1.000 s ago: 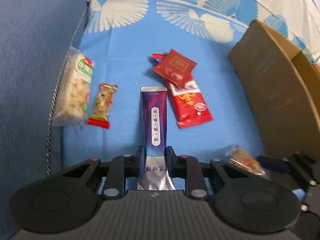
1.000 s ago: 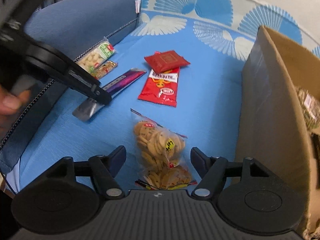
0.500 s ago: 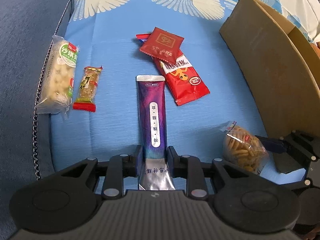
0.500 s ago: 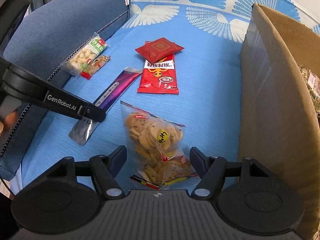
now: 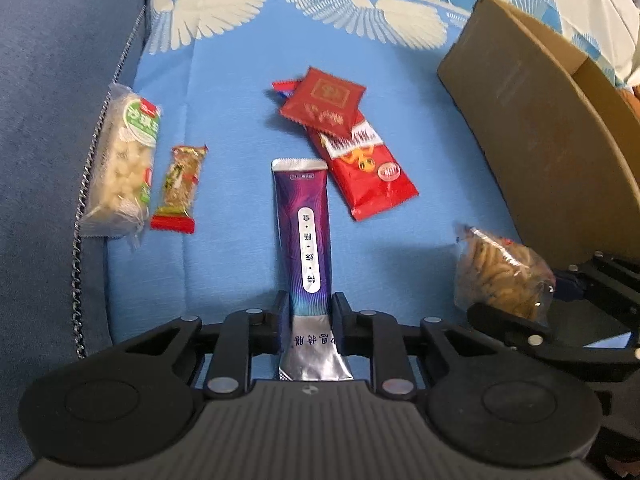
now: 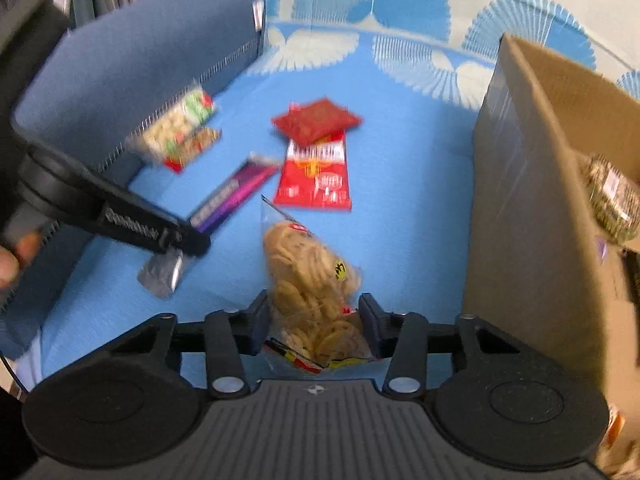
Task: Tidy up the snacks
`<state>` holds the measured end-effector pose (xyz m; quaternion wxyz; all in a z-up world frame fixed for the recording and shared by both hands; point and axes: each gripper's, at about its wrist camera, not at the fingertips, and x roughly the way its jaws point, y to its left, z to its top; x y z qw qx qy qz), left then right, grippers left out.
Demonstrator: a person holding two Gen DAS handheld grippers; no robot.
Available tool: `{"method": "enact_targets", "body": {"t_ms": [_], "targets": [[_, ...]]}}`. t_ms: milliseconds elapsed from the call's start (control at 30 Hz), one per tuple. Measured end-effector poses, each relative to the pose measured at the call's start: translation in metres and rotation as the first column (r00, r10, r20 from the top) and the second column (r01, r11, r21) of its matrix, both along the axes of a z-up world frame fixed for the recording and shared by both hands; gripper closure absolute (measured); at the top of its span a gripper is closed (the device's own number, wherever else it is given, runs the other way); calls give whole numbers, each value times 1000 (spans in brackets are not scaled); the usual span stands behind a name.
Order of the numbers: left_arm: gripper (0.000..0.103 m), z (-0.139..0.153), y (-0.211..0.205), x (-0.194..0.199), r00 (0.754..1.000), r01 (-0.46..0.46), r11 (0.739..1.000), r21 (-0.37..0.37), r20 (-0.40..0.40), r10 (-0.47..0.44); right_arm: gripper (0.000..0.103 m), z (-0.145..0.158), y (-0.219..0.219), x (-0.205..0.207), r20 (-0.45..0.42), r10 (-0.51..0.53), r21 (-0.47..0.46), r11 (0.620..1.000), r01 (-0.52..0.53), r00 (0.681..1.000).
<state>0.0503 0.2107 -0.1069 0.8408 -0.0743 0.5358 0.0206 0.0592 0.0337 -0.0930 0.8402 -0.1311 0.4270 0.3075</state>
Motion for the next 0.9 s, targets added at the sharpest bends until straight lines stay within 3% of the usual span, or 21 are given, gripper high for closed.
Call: {"method": "enact_targets", "body": {"t_ms": [267, 600, 633, 700, 800, 900], "targets": [[79, 19, 9, 0, 992, -77, 997, -32, 97, 79, 57, 23, -9, 0, 97, -28, 87, 996, 20, 995], [82, 45, 13, 0, 963, -138, 989, -61, 227, 148, 57, 56, -28, -3, 225, -77, 195, 980, 33, 971], [84, 48, 12, -1, 957, -141, 988, -64, 247, 153, 57, 60, -30, -3, 236, -84, 206, 978, 35, 968], [103, 55, 11, -1, 946, -143, 987, -69, 283, 157, 57, 66, -37, -4, 257, -99, 230, 973, 39, 961], [103, 67, 7, -2, 926, -138, 986, -91, 342, 161, 57, 75, -45, -5, 291, -123, 261, 964, 45, 949], [103, 68, -2, 3, 927, -115, 990, -86, 349, 138, 57, 82, -54, -4, 312, -141, 287, 957, 49, 940]]}}
